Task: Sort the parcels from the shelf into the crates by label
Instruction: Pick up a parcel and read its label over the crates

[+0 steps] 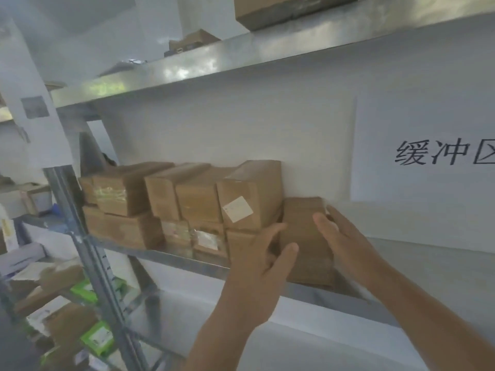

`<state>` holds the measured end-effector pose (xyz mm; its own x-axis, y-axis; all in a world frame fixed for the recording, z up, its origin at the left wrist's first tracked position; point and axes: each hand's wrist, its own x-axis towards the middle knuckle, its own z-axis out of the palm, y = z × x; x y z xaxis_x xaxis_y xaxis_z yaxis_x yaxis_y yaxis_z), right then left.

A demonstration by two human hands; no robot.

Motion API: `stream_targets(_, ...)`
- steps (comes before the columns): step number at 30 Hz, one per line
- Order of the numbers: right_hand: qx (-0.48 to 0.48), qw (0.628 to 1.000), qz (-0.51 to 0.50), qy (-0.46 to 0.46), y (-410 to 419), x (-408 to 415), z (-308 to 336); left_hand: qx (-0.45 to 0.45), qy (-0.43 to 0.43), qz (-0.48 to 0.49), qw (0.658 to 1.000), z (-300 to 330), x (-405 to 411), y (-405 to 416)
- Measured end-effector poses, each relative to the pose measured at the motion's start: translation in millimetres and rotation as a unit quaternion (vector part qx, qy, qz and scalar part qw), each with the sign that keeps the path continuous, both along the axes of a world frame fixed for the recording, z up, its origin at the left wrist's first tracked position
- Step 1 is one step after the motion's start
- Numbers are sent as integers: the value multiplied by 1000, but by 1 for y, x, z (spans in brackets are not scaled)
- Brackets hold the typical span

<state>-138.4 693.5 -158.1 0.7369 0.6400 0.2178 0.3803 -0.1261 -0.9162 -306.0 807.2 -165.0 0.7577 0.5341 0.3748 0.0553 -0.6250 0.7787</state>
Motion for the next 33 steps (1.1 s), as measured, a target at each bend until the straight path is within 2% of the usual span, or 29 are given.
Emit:
stream_targets(3, -29, 991, -49, 122, 2, -1, 2, -41, 17, -34, 998, 1, 19, 4)
stream_targets(5, -40, 983, -50, 171, -3, -12, 11, -28, 61, -42, 997, 5, 33, 9)
stream_targets(9, -18, 972, -57, 227, -22, -29, 15, -112, 112, -24, 987, 16, 51, 12)
stream_targets(12, -11, 975, -101, 195, -45, -35, 12, -116, 146, -93, 978, 23, 51, -5)
stream_targets(15, 26, 981, -138, 133, -84, -47, 12, -120, 113, -170, 972, 34, 44, -33)
stream_targets(19, 55, 975, -215, 21, -144, -54, 14, -67, 75, -278, 955, 44, 51, -82)
stream_targets(22, 59, 974, -218, -26, -198, -61, 17, -55, 55, -339, 937, 48, 67, -124)
stream_targets(24, 133, 974, -182, 4, -236, -71, 22, -66, 44, -372, 925, 52, 72, -157)
stream_targets(26, 206, 963, -168, 39, -276, -72, 20, -139, 51, -387, 910, 57, 81, -195)
stream_targets(28, 223, 942, -239, 76, -314, -59, 22, -221, 73, -389, 891, 63, 93, -240)
stream_targets(30, 224, 925, -296, 83, -365, -46, 15, -226, 76, -419, 876, 66, 99, -283)
stream_targets(33, 212, 906, -363, 38, -439, -48, 7, -231, 58, -450, 861, 57, 106, -356)
